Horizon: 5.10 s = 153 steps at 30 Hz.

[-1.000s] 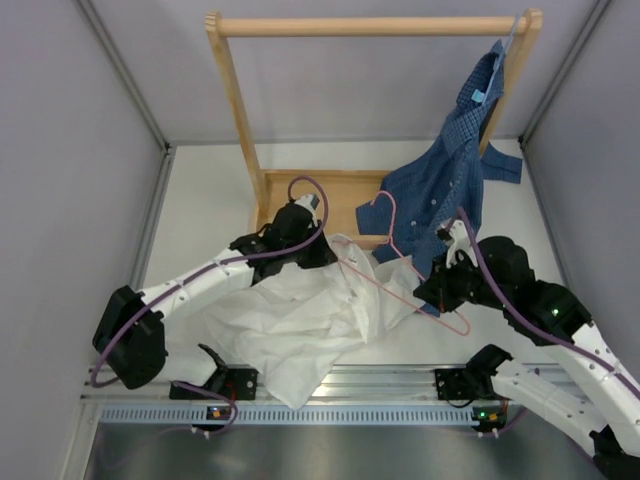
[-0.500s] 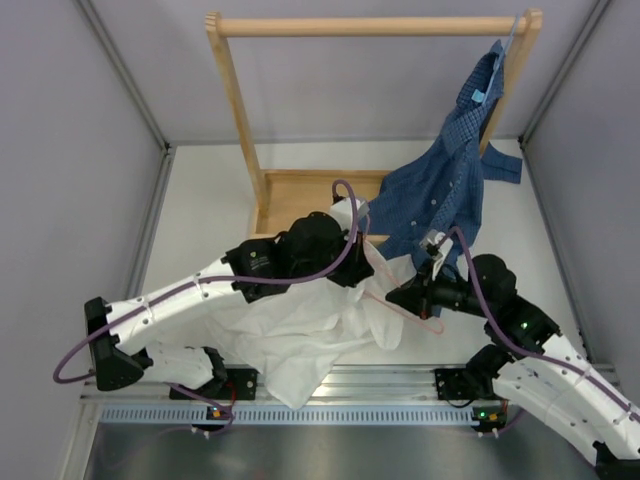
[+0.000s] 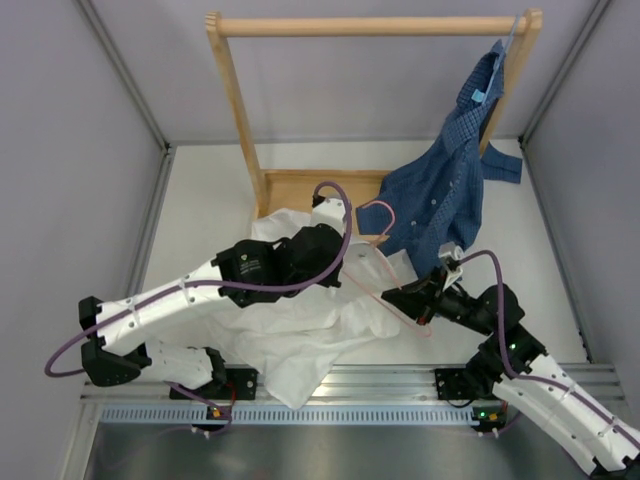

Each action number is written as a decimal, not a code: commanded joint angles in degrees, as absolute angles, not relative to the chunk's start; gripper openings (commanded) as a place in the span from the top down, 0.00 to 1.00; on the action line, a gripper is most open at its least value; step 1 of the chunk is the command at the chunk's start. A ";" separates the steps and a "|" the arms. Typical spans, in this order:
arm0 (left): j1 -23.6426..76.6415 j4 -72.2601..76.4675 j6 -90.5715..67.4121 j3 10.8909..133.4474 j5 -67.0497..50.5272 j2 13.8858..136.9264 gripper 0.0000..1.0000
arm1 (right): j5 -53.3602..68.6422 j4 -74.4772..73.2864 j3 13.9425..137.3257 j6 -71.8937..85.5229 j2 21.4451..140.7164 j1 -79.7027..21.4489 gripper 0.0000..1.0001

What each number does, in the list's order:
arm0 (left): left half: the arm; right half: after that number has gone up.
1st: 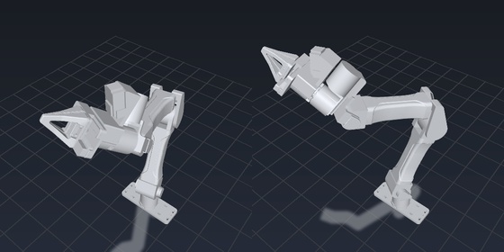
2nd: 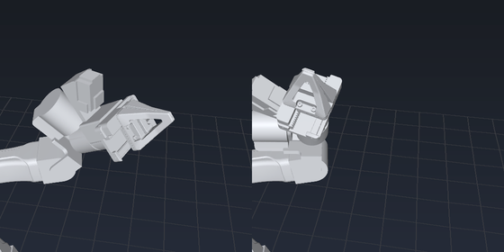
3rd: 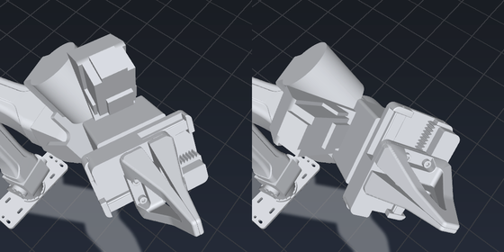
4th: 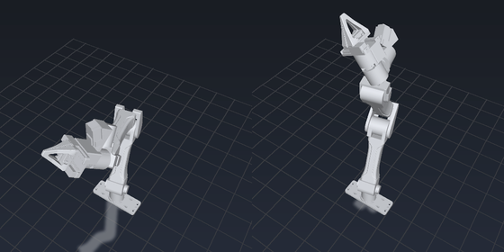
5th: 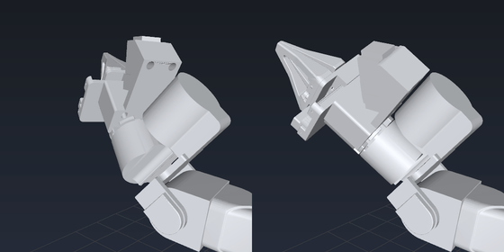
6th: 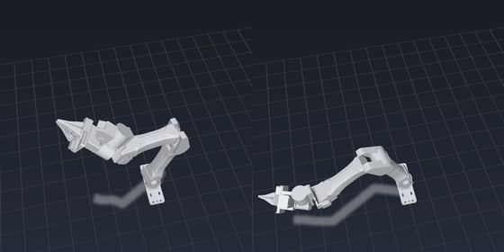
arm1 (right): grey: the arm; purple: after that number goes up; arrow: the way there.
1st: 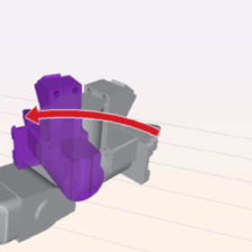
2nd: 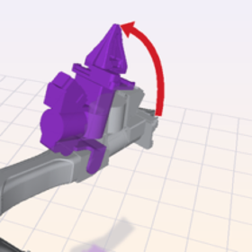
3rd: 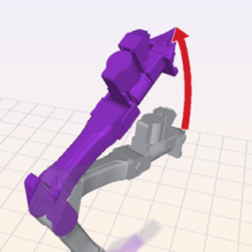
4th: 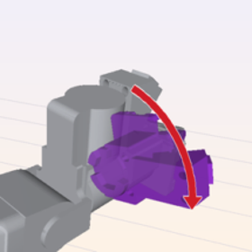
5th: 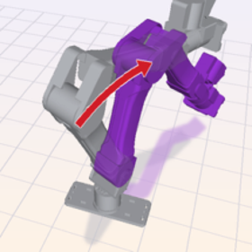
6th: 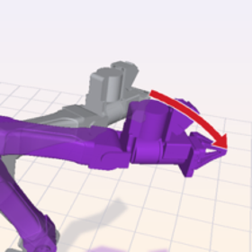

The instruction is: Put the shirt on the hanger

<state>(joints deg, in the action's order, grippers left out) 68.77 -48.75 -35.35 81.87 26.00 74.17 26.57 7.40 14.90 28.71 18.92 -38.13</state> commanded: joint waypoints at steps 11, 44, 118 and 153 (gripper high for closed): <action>77.69 -51.24 -29.27 90.35 29.52 76.38 1.00 | 33.66 32.35 17.66 34.54 30.58 -39.29 1.00; 71.47 -31.46 22.64 87.45 14.64 58.62 0.02 | 27.59 42.63 13.01 34.28 24.70 -44.91 1.00; 45.35 -37.45 0.27 85.70 -26.29 51.87 1.00 | 11.59 -5.03 22.50 27.87 16.07 -48.78 0.27; 45.35 -28.74 -8.00 78.57 -20.74 50.01 1.00 | 14.77 12.83 22.94 29.09 30.85 -48.78 0.88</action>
